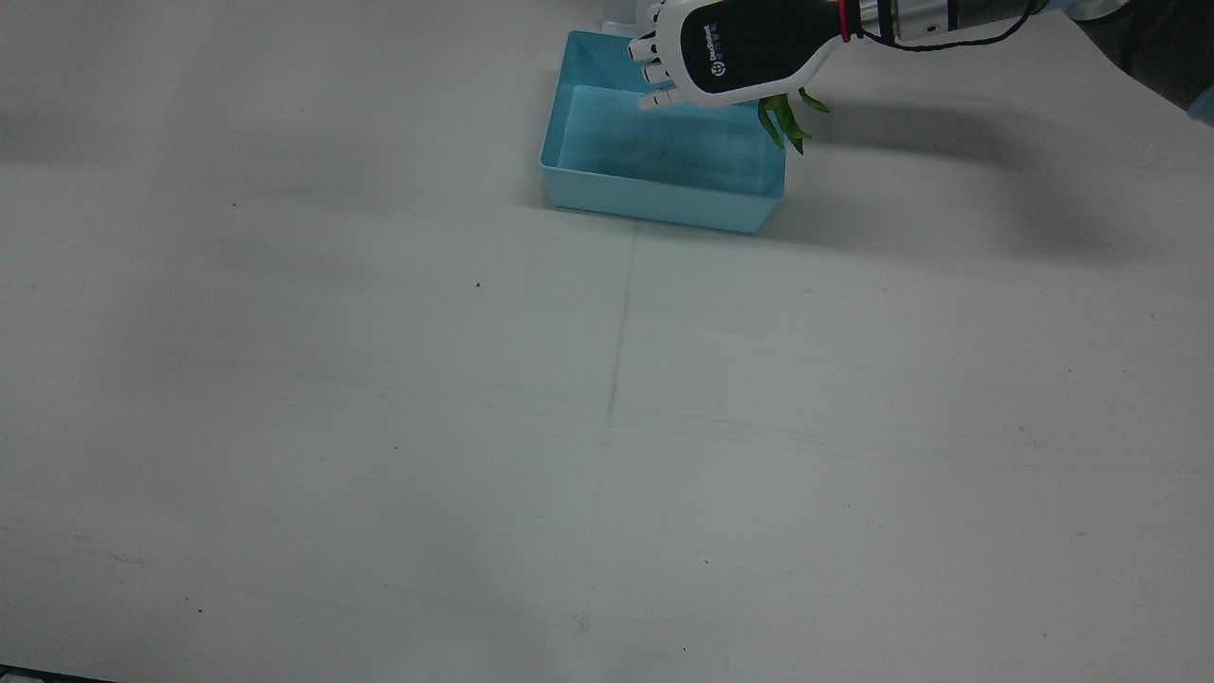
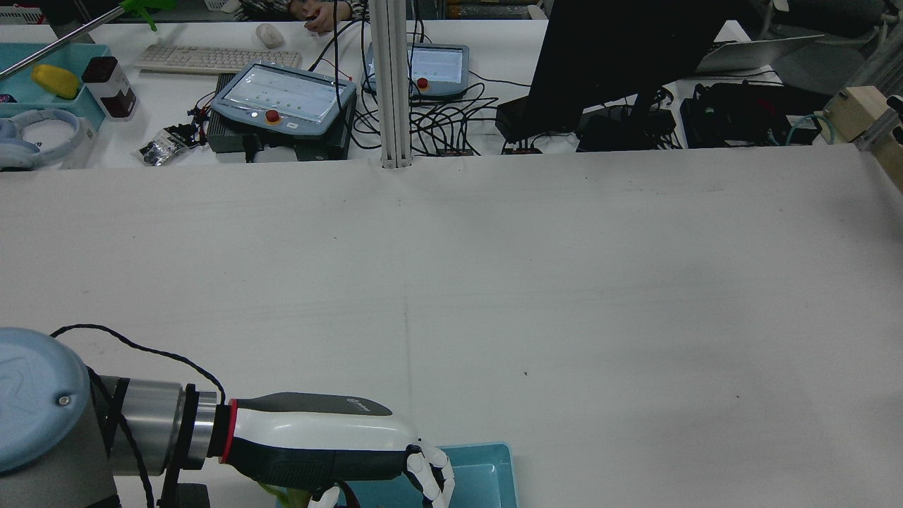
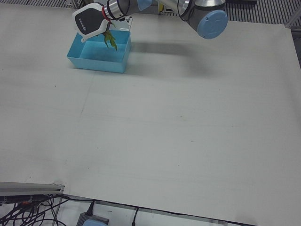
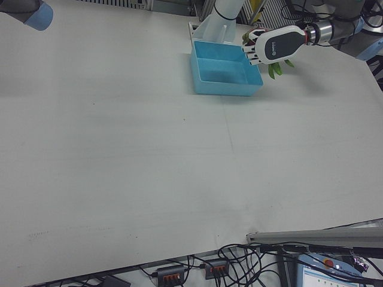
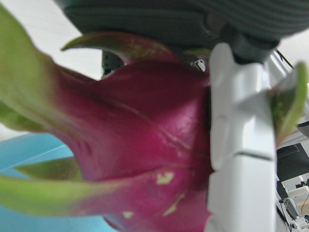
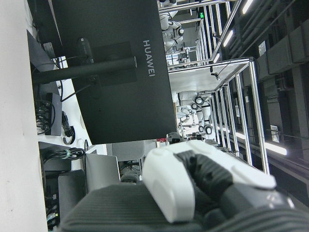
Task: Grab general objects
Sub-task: 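Open the left hand to release the dragon fruit into the tray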
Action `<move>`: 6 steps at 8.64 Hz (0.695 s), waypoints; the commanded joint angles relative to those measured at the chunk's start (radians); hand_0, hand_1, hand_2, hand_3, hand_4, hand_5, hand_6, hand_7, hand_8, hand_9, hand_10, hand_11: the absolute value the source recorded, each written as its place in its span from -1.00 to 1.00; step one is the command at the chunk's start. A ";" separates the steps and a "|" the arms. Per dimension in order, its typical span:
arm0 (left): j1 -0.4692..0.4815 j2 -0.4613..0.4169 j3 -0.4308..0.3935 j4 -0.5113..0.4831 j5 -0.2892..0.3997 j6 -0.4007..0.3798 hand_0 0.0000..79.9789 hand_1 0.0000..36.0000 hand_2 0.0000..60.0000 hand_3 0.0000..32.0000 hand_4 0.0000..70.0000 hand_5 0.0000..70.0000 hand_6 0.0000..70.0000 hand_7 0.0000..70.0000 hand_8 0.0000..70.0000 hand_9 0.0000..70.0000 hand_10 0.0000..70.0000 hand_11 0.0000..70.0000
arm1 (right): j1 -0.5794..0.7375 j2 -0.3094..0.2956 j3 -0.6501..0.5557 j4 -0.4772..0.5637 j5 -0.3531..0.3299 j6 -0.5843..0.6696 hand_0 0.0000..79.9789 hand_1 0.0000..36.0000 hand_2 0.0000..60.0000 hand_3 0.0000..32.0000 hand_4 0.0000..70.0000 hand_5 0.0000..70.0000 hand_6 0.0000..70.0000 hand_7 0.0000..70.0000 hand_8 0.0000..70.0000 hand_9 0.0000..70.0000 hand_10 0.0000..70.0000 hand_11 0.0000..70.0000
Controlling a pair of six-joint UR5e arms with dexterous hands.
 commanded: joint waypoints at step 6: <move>-0.462 0.010 0.319 -0.317 0.022 -0.143 0.36 -0.65 -1.00 -0.56 -0.45 0.75 -0.71 -0.13 -0.40 -0.57 -0.75 -0.63 | -0.001 0.000 0.000 0.000 0.000 0.000 -1.00 -1.00 -1.00 -1.00 -1.00 -1.00 -1.00 -1.00 -1.00 -1.00 -1.00 -1.00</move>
